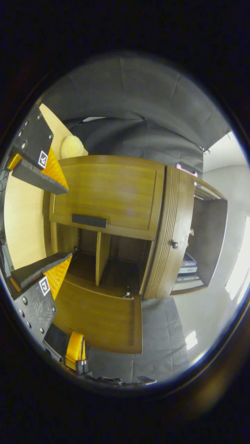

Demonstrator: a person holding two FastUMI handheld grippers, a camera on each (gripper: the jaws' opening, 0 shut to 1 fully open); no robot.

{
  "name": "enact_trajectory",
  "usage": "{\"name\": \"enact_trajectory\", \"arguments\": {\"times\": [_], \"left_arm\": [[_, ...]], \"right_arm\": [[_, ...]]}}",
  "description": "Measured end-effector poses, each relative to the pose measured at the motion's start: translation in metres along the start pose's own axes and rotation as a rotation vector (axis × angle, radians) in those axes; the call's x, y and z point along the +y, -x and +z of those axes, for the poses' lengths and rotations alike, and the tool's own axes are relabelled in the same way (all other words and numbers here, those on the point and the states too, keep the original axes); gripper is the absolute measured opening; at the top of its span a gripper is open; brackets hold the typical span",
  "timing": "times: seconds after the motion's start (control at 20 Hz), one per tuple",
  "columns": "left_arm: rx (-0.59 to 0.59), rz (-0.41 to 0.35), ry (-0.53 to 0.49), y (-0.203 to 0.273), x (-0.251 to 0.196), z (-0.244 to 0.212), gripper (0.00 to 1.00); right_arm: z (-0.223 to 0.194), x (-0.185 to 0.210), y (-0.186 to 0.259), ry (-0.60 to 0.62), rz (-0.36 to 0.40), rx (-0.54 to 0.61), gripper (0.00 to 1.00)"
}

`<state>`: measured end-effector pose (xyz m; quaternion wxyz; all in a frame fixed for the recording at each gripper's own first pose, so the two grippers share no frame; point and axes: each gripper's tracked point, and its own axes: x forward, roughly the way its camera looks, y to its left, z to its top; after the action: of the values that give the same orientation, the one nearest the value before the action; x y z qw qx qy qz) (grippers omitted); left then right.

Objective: Open the right door of the double-door shoe cabinet with the right hand, and open the left door with the left hand.

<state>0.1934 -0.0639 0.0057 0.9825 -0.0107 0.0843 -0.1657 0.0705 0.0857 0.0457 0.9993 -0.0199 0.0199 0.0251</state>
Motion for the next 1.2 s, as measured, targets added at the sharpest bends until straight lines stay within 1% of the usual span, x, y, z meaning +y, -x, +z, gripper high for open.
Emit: {"name": "enact_trajectory", "arguments": {"times": [0.1,0.15,0.3,0.35,0.4,0.45,0.5,0.55,0.6,0.7,0.85,1.0,1.1,1.2], "left_arm": [[-0.013,0.028,-0.011,-0.003,0.003,-0.002,0.96],[-0.019,0.039,-0.017,-0.003,0.003,-0.003,0.96],[-0.028,0.054,-0.025,-0.004,0.004,-0.004,0.96],[-0.028,0.053,-0.027,-0.003,0.005,-0.004,0.96],[-0.029,0.051,-0.033,-0.003,0.004,-0.004,0.96],[-0.027,0.051,-0.040,-0.002,0.005,-0.005,0.96],[-0.024,0.049,-0.048,-0.002,0.004,-0.006,0.96],[-0.021,0.046,-0.053,-0.001,0.004,-0.007,0.96],[-0.017,0.042,-0.056,-0.002,0.004,-0.009,0.96],[-0.004,0.057,-0.063,-0.002,0.007,-0.012,0.96],[0.031,0.091,-0.060,-0.003,0.008,-0.022,0.96],[0.055,0.083,-0.030,-0.004,-0.002,-0.024,0.96],[0.055,0.080,-0.052,-0.010,0.000,-0.018,0.96],[0.068,0.073,-0.077,-0.011,0.001,-0.021,0.96]], "right_arm": [[0.014,0.011,-0.020,-0.020,0.017,-0.040,0.04],[0.021,0.012,-0.029,-0.022,0.018,-0.056,0.07],[0.034,0.012,-0.058,-0.025,0.018,-0.081,0.09],[0.035,0.011,-0.068,-0.024,0.010,-0.085,0.07],[0.038,0.006,-0.078,-0.025,-0.001,-0.088,0.07],[0.039,0.003,-0.087,-0.029,-0.018,-0.088,0.09],[0.040,-0.001,-0.096,-0.038,-0.028,-0.085,0.07],[0.038,-0.004,-0.102,-0.048,-0.041,-0.077,0.09],[0.036,-0.009,-0.107,-0.052,-0.058,-0.065,0.09],[0.030,-0.014,-0.121,-0.049,-0.076,-0.035,0.27],[0.030,-0.023,-0.140,-0.052,-0.091,-0.024,0.62],[0.026,-0.028,-0.152,-0.063,-0.106,-0.024,0.97],[0.017,-0.034,-0.162,-0.053,-0.122,-0.010,0.96],[0.013,-0.033,-0.172,-0.052,-0.113,-0.009,0.96]]}}
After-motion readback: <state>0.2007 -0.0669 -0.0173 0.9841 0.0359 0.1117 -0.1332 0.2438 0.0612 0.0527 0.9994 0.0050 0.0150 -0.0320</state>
